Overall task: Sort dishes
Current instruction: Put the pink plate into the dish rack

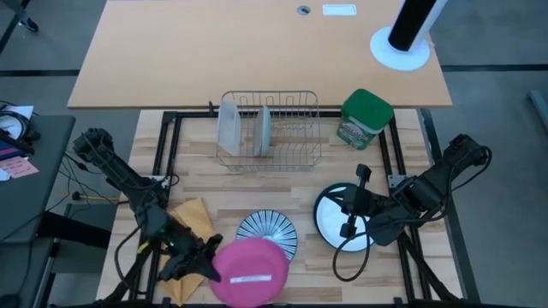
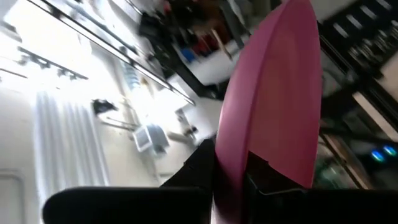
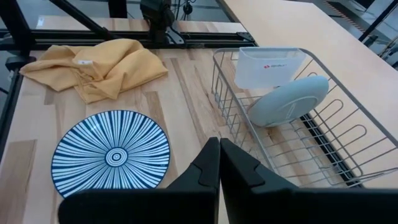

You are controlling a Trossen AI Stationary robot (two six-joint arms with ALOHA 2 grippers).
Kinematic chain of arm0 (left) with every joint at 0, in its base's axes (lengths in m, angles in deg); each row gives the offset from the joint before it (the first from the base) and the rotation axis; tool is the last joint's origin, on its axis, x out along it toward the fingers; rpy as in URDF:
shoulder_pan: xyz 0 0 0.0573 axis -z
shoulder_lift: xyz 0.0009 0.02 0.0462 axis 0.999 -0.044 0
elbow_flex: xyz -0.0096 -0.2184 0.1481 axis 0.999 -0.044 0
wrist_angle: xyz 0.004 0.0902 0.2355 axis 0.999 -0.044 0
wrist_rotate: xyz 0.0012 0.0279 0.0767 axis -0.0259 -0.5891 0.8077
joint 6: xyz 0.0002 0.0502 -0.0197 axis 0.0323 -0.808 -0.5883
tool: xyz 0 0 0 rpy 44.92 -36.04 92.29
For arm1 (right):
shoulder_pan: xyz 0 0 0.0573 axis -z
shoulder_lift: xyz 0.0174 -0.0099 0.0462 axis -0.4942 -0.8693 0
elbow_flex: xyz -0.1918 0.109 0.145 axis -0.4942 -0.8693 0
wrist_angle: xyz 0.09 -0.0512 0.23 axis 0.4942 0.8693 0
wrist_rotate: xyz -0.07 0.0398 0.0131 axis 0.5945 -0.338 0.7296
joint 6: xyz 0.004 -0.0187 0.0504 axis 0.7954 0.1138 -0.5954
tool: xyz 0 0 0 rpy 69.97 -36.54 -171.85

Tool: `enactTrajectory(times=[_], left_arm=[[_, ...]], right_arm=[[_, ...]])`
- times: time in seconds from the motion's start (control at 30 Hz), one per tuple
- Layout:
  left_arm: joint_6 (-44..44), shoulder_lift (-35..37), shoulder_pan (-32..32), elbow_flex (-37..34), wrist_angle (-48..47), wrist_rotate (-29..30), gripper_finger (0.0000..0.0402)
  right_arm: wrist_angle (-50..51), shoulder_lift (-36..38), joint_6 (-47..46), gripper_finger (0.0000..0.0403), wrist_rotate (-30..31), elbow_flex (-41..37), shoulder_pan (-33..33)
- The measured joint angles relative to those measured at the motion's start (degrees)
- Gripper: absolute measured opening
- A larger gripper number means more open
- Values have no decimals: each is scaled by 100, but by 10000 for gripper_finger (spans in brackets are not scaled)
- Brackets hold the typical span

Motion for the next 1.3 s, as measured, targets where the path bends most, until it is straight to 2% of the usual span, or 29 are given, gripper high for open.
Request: enactTrajectory(times=[0.17, 0.3, 0.4, 0.5, 0.67, 0.73, 0.83, 1.03, 1.1, 1.2, 1.3], left_arm=[[83, 0, 2, 0, 159, -584, 18], [344, 0, 2, 0, 235, -533, 18], [819, -2, 0, -2, 479, -229, 18], [1687, 0, -39, -2, 928, 33, 18], [4247, 0, -47, -2, 1800, 365, 18], [4940, 0, -50, 0, 2250, 905, 18], [5350, 0, -118, 0, 2825, 2223, 18], [4672, 9, -631, 0, 4181, 5396, 18], [5227, 11, -896, 0, 4192, 5792, 18], [6142, 7, -1193, -2, 4021, 5993, 18], [6587, 8, -1537, -2, 3403, 6150, 18]], right_arm=[[9, 0, 2, 13, 0, 0, 2], [11, 0, 4, 13, 0, 0, 2], [11, 0, 2, 13, 2, 0, 2], [11, 0, 4, 13, 2, 0, 2], [13, 0, 3, 13, 2, 0, 2], [15, 0, 4, 13, 3, 0, 2], [15, 0, 4, 13, 4, 0, 4], [15, 0, 2, 13, 4, 0, 4], [13, 0, 2, 13, 4, 0, 4], [15, 0, 2, 13, 7, 0, 4], [12, 0, 2, 13, 7, 0, 4]])
